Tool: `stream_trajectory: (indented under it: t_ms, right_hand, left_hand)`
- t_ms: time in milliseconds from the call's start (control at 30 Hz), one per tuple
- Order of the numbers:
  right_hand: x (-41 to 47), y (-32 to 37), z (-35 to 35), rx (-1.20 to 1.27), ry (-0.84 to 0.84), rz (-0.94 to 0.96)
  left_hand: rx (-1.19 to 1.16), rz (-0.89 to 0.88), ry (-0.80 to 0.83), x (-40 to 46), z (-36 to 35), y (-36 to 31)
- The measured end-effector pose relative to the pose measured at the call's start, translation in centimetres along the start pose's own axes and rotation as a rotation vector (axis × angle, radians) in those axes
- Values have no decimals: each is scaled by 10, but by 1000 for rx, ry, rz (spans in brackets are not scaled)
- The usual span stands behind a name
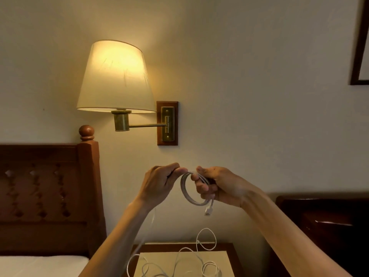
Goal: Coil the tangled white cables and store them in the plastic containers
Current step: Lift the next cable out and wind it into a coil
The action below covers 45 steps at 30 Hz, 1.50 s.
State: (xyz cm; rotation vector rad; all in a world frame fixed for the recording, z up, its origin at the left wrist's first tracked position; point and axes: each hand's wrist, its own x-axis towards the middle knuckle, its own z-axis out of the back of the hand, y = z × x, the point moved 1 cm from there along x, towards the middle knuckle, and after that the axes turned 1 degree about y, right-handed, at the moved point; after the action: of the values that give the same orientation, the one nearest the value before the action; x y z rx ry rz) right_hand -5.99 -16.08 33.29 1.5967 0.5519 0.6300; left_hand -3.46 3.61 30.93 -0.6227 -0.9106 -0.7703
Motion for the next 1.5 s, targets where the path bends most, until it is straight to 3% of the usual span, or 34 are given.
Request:
stream_trajectory:
  t_ms: [200,400,500,567,633,733,933,1133,1267,1367,1500]
  right_hand:
    - [-9,4,18,481,70,61]
    - [-9,6,22,474,-113,195]
    - [0,5,21,387,-230,278]
    - [6,4,20,209,-327,315]
    - [9,1,16,-28,-380,344]
    - [12,-9,5,-329,-378,334]
    - [8,-22,-4,-618,-308,280]
    - [2,-16,-12,-500,-278,197]
    - [2,-12,-10,-377,-247,110]
    - [-6,-3,-3,-43,-198,65]
    - [-13,2,9,106,-203,58]
  left_hand:
    - [-81,185,-31,-42,-10,61]
    - [65,376,66,-83,-15,82]
    - [220,407,427,-75,-17,41]
    - [293,267,667,-61,-15,7]
    - [231,121,755,-47,-11,-25]
    - [152,-24,656,-28,-1,-53]
    - [251,-233,230,-10,13,-48]
    - [280,-169,60,-6,14,-27]
    - [-9,-6,32,-7,5,-12]
    - [-239,135,3,-20,1,11]
    - [-241,259,17,-52,-3,38]
